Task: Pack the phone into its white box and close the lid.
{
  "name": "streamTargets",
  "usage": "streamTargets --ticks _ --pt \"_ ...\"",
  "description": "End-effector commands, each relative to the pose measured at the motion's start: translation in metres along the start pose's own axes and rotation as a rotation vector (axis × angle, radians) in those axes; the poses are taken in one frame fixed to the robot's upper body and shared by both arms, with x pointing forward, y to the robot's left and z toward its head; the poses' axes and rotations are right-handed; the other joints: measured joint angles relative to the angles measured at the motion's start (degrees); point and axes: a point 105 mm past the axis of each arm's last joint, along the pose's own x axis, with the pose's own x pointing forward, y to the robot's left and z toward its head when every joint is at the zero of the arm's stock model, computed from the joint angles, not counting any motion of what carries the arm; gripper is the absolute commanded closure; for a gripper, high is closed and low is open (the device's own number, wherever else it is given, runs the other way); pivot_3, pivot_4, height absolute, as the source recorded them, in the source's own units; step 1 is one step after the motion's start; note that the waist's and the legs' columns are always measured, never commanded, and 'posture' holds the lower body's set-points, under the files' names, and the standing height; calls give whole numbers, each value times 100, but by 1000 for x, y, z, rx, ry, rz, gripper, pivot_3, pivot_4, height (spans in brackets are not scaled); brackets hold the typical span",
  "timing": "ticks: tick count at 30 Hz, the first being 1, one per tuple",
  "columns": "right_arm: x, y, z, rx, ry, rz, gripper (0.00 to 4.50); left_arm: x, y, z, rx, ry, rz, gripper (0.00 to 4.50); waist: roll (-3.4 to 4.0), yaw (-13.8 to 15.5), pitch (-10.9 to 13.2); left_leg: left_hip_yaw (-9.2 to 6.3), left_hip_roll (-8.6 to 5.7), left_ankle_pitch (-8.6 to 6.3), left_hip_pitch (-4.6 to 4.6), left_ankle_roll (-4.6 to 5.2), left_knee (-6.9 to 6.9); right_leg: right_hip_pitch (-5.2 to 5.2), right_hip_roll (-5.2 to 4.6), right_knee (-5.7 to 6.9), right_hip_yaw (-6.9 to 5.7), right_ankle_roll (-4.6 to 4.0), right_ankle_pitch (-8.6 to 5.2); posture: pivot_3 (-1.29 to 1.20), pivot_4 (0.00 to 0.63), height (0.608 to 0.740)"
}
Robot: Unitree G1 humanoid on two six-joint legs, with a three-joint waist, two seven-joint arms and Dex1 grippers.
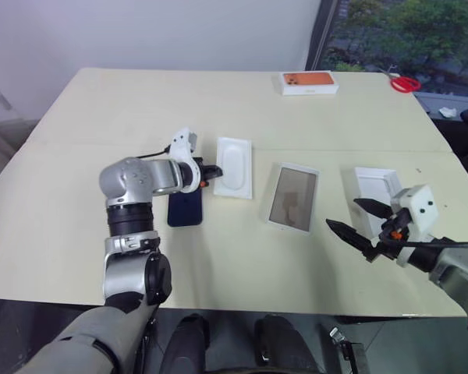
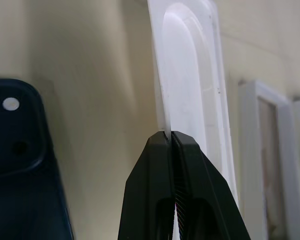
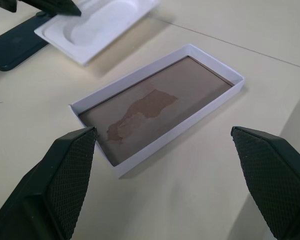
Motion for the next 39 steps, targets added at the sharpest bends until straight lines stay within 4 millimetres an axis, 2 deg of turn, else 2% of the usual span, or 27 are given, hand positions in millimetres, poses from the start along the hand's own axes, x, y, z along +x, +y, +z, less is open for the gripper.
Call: streamTargets --ticks 1,7,13,22,35,39 --pt "-4 1 14 -57 -33 6 0 -8 -39 4 74 8 -166 4428 -1 4 0 0 0 0 -1 0 0 0 0 -1 0 0 0 0 150 740" --pt "-7 -4 18 -73 -31 -8 0 6 -77 -26 123 135 -244 4428 -2 4 1 -1 -2 1 -1 -1 1 2 -2 -3 -1 1 0 0 150 740" --pt "-10 -5 18 -79 -26 -19 0 20 -97 -44 143 180 -234 4428 -2 -26 1 0 -1 1 5 -1 -4 1 3 -1 3 0 0 0 150 740" --pt "-10 -4 17 -80 -25 -28 0 33 -102 -50 190 177 -155 4428 -2 -4 1 1 -2 1 4 -1 -3 2 2 -2 3 1 0 0 150 740" --pt "-6 -3 16 -78 -27 -22 0 46 -113 -54 192 186 -148 4428 -2 -3 1 1 -3 1 4 -1 -3 2 2 -2 3 1 0 0 150 740" --pt "-5 -2 15 -75 -25 -21 0 49 -123 -56 189 188 -171 4428 -3 -2 1 1 -3 1 3 -1 -3 2 2 -2 3 1 0 0 150 740"
